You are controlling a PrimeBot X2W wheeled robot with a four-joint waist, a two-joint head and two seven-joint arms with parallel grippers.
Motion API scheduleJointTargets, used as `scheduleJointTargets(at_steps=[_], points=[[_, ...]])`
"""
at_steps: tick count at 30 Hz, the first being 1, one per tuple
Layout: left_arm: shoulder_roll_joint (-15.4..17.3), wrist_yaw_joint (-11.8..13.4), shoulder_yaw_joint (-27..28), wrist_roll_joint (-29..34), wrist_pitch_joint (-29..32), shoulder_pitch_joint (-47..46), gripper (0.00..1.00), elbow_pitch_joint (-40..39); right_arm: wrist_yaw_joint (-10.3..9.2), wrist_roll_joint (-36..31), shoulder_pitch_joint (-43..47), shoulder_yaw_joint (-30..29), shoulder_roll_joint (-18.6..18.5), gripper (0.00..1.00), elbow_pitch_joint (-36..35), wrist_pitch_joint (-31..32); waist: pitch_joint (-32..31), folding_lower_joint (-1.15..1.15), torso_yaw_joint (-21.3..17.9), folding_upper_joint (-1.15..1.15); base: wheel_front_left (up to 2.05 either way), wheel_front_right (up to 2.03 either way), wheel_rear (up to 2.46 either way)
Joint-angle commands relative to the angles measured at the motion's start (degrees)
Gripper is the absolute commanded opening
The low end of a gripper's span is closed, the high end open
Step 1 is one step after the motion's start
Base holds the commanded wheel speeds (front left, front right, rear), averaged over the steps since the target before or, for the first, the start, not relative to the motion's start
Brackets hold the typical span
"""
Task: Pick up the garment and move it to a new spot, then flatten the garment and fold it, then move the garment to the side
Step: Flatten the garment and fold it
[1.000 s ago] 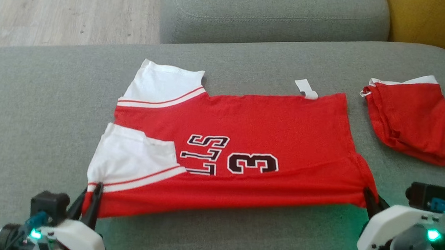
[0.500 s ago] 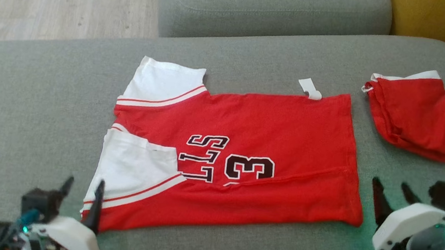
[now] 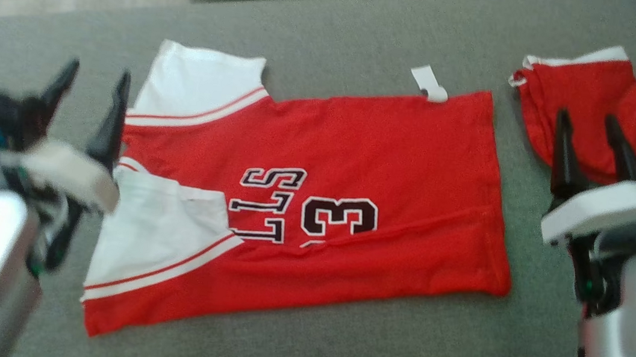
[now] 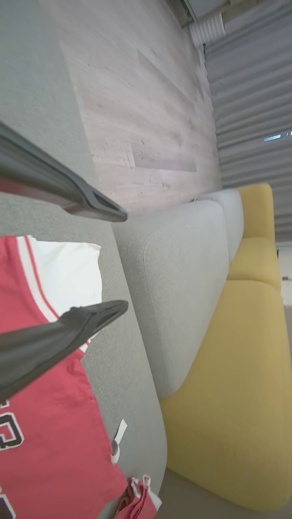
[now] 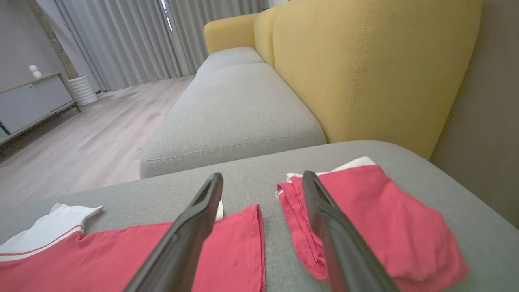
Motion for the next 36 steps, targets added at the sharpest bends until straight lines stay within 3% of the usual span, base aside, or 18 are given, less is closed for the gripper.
scheduleJointTargets(at_steps=[1, 5, 11, 16, 28, 36], points=[[3.5, -2.2, 1.7, 0.1, 2.4, -8.0, 1.00, 1.1, 0.21, -0.5, -4.8, 2.3, -0.6, 1.00, -1.3, -1.2, 3.8, -0.01, -2.4, 0.00, 0.00, 0.00, 0.00], [4.9, -6.9, 0.1, -1.2, 8.9, -17.3, 1.00, 8.1, 0.21, -0.3, -8.9, 3.8, -0.9, 1.00, -0.4, -2.2, 7.4, -0.01, -4.1, 0.00, 0.00, 0.00, 0.00], [6.7, -9.5, -2.9, -3.2, 17.6, -26.9, 1.00, 16.9, 0.21, -0.1, -12.8, 5.3, -0.9, 1.00, 0.5, -3.5, 11.6, -0.01, -5.9, 0.00, 0.00, 0.00, 0.00], [8.4, -10.0, -6.6, -5.0, 22.7, -32.6, 1.00, 23.0, 0.21, 0.0, -14.8, 6.4, -0.6, 1.00, 1.3, -4.6, 14.6, -0.01, -7.2, 0.00, 0.00, 0.00, 0.00], [10.8, -10.1, -13.5, -10.4, 24.0, -39.3, 1.00, 30.2, 0.21, -0.1, -16.4, 7.5, 0.3, 1.00, 1.7, -6.6, 19.0, -0.01, -9.2, 0.00, 0.00, 0.00, 0.00], [11.2, -10.1, -19.7, -14.9, 26.7, -40.0, 1.00, 30.7, 0.21, -0.7, -16.7, 7.1, 0.6, 1.00, 2.5, -6.8, 19.3, -0.01, -9.2, 0.00, 0.00, 0.00, 0.00]])
